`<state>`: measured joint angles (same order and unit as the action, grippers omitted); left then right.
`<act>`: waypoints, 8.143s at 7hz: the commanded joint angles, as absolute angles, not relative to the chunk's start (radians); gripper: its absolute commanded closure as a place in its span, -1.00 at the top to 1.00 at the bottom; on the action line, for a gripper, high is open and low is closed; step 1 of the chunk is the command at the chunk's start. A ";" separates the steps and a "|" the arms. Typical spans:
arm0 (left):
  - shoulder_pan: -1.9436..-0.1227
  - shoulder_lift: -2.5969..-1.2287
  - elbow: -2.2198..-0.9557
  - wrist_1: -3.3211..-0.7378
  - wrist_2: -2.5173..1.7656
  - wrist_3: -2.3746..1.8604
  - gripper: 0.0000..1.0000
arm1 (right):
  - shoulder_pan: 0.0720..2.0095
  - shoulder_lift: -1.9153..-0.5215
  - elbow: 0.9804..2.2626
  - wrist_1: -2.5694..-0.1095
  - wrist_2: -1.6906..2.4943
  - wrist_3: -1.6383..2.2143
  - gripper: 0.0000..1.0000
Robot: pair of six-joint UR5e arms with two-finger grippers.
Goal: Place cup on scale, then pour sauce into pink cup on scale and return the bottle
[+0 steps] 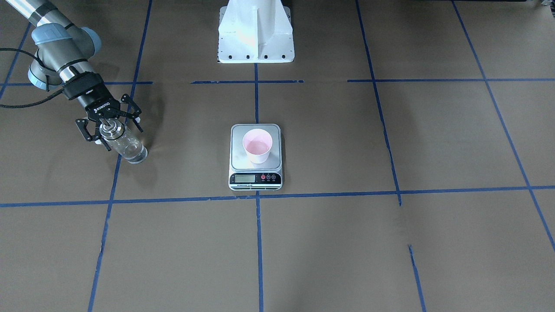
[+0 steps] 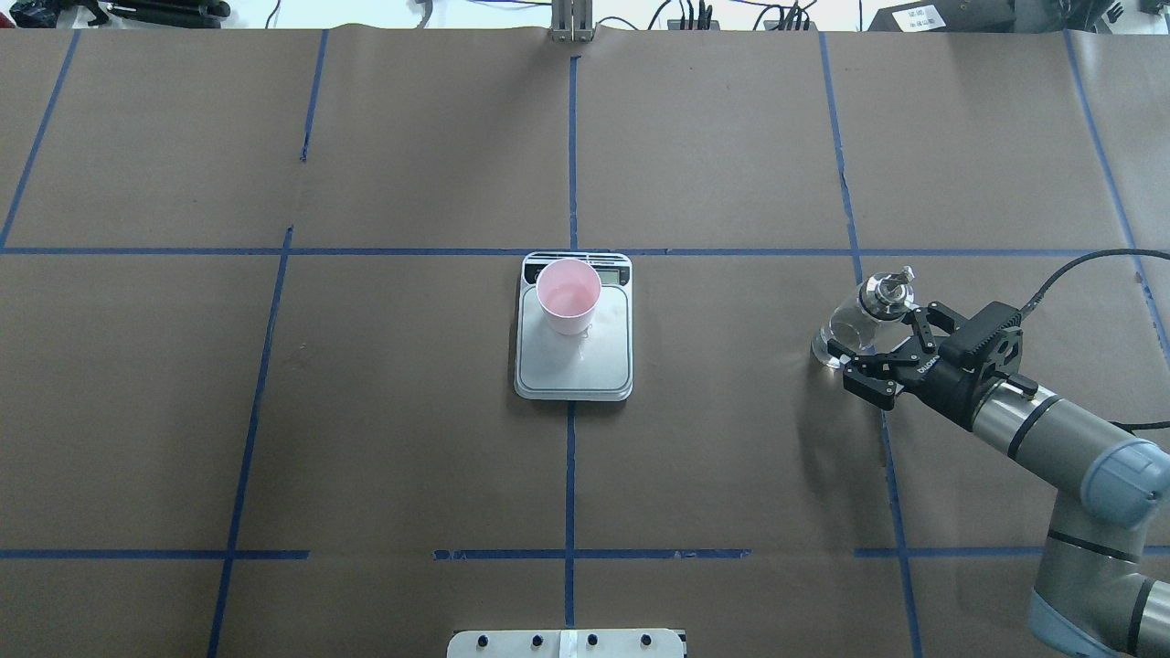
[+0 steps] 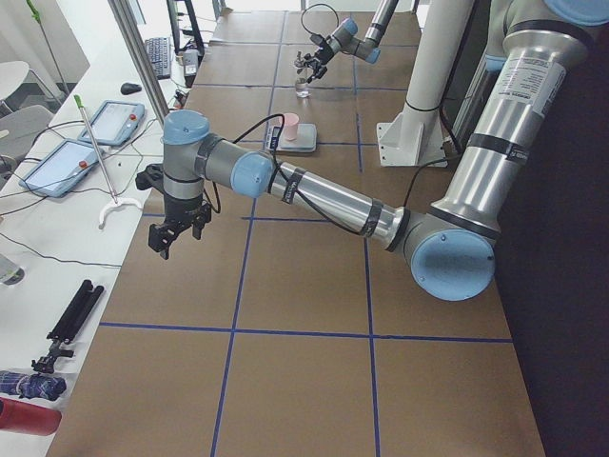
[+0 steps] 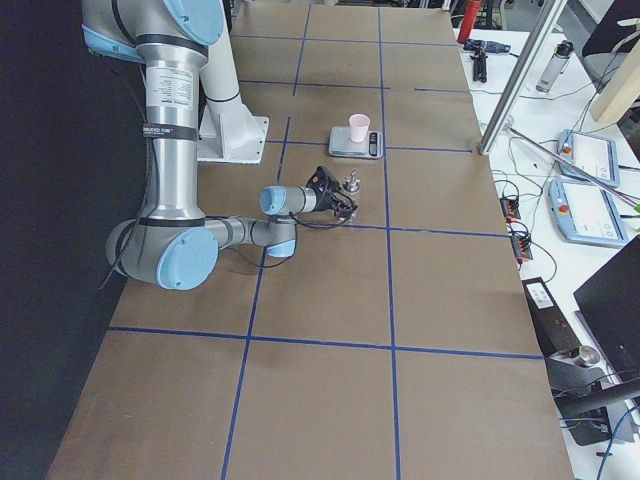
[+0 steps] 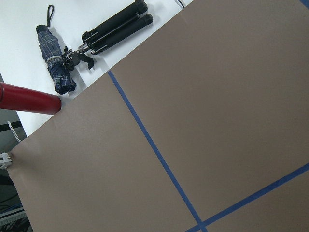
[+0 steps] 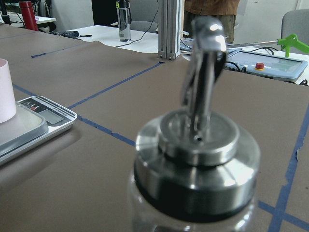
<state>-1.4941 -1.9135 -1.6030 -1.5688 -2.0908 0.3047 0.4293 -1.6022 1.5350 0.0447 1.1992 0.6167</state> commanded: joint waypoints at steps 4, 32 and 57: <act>-1.494 -1.913 -1.605 -1.569 -2.091 0.307 1.00 | 0.445 -1.563 1.477 0.046 1.187 0.617 0.83; -1.499 -1.812 -1.603 -1.574 -2.166 0.302 1.00 | 0.618 -0.973 1.816 -1.648 1.700 -0.345 -1.00; -1.508 -1.795 -1.603 -1.574 -2.178 0.304 1.00 | 0.505 -0.672 1.686 -2.336 1.336 -0.337 -1.00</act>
